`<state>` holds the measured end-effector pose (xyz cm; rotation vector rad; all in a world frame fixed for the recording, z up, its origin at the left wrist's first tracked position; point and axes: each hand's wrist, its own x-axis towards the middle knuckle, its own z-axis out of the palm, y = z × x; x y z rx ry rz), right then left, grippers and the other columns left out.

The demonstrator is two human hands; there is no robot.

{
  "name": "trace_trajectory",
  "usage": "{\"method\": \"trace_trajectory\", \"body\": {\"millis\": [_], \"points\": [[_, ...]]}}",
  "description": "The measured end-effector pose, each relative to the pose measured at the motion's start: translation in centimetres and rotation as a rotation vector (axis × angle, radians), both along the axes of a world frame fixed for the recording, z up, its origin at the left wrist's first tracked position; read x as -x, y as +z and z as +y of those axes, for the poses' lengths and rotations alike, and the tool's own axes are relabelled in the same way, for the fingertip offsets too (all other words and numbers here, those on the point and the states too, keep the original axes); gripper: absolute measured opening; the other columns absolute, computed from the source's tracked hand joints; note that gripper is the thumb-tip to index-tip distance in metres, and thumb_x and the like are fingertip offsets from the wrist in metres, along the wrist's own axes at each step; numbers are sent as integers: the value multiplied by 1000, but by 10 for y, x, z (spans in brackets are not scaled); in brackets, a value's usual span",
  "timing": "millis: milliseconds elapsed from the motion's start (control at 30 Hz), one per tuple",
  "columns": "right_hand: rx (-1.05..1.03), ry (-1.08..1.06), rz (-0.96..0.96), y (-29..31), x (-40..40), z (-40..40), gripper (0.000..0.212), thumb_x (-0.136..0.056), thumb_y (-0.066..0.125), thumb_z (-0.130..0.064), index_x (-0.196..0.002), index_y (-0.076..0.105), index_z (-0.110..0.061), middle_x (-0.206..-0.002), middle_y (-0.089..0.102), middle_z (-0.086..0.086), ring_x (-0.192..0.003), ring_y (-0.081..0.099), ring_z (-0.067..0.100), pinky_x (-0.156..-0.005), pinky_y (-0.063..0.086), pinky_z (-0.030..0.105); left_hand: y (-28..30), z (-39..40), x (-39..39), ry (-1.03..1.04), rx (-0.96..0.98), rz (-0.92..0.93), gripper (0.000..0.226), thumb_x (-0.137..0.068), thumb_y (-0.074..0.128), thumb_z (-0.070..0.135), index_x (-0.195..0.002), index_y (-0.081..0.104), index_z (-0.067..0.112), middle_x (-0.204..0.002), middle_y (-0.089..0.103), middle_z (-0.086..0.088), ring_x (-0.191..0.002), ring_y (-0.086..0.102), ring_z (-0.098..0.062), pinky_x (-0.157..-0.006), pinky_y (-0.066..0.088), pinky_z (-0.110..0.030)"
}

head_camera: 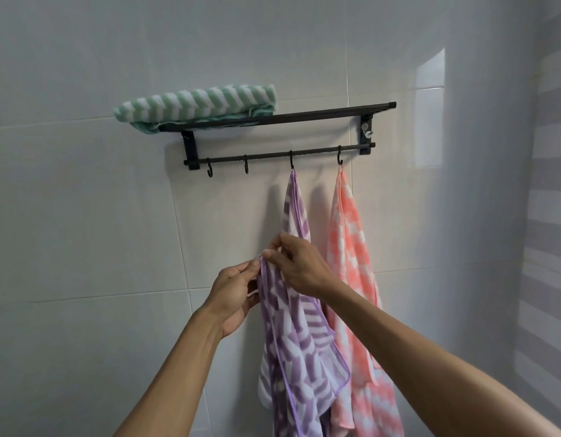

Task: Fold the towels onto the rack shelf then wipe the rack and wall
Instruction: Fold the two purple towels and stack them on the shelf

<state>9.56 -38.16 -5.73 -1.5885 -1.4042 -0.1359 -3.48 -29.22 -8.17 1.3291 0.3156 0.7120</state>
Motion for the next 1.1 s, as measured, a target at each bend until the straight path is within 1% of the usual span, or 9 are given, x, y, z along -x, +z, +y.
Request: {"method": "trace_trajectory", "body": {"millis": [133,267,400,533,600,700,833,933,1100], "points": [[-26,-15,20,1,-5,-1,18,-100,60,-34,-94,62,-18,-87,64,-2,-73,56,10,-65,42,23,1,-4,-3,-51,43,-56,30,-103,50,22,-114,73,6,-106,75,-11,-94,68,-21,-100,48,-42],[-33,-39,14,3,-8,-1,18,-98,62,-35,-93,63,-18,-82,64,-4,-70,56,7,-62,40,21,-3,-6,-6,-22,-201,-44,27,-94,62,6,-120,70,8,-115,75,-11,-107,71,-22,-97,54,-34],[19,-41,46,6,-10,-6,14,-99,61,-35,-97,63,-21,-93,62,-9,-82,56,7,-64,36,13,1,-8,-11,113,-370,11,29,-101,54,2,-99,76,20,-100,79,-5,-97,73,-18,-84,57,-23],[157,37,52,8,-17,-12,34,-96,63,-43,-117,64,-17,-109,68,-2,-94,64,14,-64,43,13,4,-2,-11,141,-399,43,29,-102,51,0,-104,74,17,-96,79,-3,-92,74,-15,-80,57,-20],[211,40,52,10,-19,-13,37,-94,64,-46,-112,68,-13,-98,69,2,-81,65,15,-58,46,16,6,2,-10,195,-385,58,22,-101,54,2,-108,71,13,-92,78,-6,-87,74,-17,-74,58,-21],[184,-28,-21,15,-19,-10,28,-99,60,-36,-95,70,-11,-83,65,0,-75,61,17,-66,47,27,7,4,-11,261,-387,103,11,-98,63,17,-108,62,13,-90,76,-9,-82,74,-20,-67,58,-26],[98,-76,-33,24,-11,-6,22,-104,54,-26,-86,61,-16,-73,55,-10,-65,52,6,-62,39,22,-9,4,-15,310,-501,143,13,-96,64,27,-106,62,18,-96,74,-7,-89,72,-26,-80,61,-40],[12,-82,14,31,-10,-7,20,-104,53,-26,-87,58,-16,-74,54,-10,-65,51,4,-60,37,19,-24,-2,-18,413,-566,121,16,-95,67,24,-101,52,28,-92,70,-4,-81,68,-20,-71,56,-30],[-79,-41,59,39,-10,-7,16,-105,51,-25,-95,57,-15,-79,52,-13,-68,49,-1,-55,37,9,-36,-11,-23,378,-612,80,11,-93,68,19,-97,58,20,-86,70,-5,-74,65,-13,-65,50,-18]]}}
